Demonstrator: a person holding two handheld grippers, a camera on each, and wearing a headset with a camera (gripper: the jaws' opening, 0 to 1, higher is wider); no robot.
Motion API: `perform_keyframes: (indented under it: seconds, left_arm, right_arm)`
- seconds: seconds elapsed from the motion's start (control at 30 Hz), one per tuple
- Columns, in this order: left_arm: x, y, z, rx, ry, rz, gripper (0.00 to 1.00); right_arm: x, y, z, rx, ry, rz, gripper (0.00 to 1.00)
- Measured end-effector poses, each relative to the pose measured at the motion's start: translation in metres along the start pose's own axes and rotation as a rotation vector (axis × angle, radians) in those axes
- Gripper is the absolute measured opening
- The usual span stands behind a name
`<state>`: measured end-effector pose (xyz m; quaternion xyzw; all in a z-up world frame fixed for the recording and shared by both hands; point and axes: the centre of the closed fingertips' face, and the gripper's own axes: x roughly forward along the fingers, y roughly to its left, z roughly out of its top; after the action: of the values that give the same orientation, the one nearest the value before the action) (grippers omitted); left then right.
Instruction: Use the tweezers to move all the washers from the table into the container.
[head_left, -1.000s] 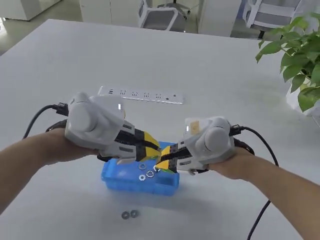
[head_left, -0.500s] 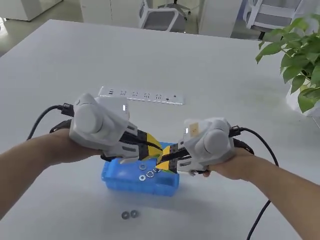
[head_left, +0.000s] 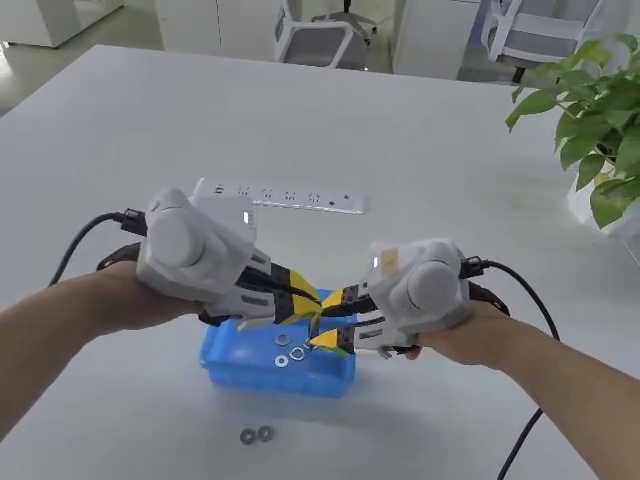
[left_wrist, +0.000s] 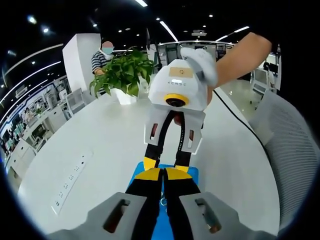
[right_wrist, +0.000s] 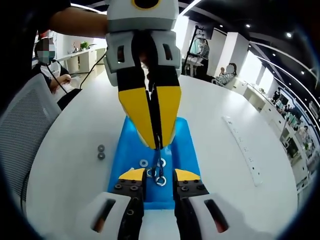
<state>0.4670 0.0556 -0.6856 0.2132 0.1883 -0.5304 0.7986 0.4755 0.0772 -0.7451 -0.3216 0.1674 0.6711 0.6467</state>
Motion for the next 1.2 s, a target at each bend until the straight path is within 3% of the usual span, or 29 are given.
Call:
perform_keyframes:
  seconds: [0.2,0.53,0.93,1.07,1.2]
  left_arm:
    - [-0.001,0.001,-0.001,-0.005,0.001,0.0,0.05]
    - [-0.004,0.002,0.0,-0.007,0.001,0.007,0.04]
    - [-0.024,0.004,0.017,-0.017,-0.02,0.055,0.04]
    - [-0.036,0.004,0.028,-0.033,-0.029,0.075,0.04]
    - [-0.044,0.002,0.032,-0.019,-0.012,0.089,0.04]
  right_arm:
    - [-0.008,-0.001,0.004,0.023,-0.012,-0.026,0.27]
    - [-0.031,0.0,-0.001,0.129,-0.013,-0.092,0.43]
    - [-0.057,0.017,-0.008,0.221,-0.015,-0.158,0.55]
    - [-0.065,0.027,-0.009,0.254,-0.016,-0.171,0.57]
    - [-0.071,0.035,-0.005,0.291,-0.035,-0.184,0.61]
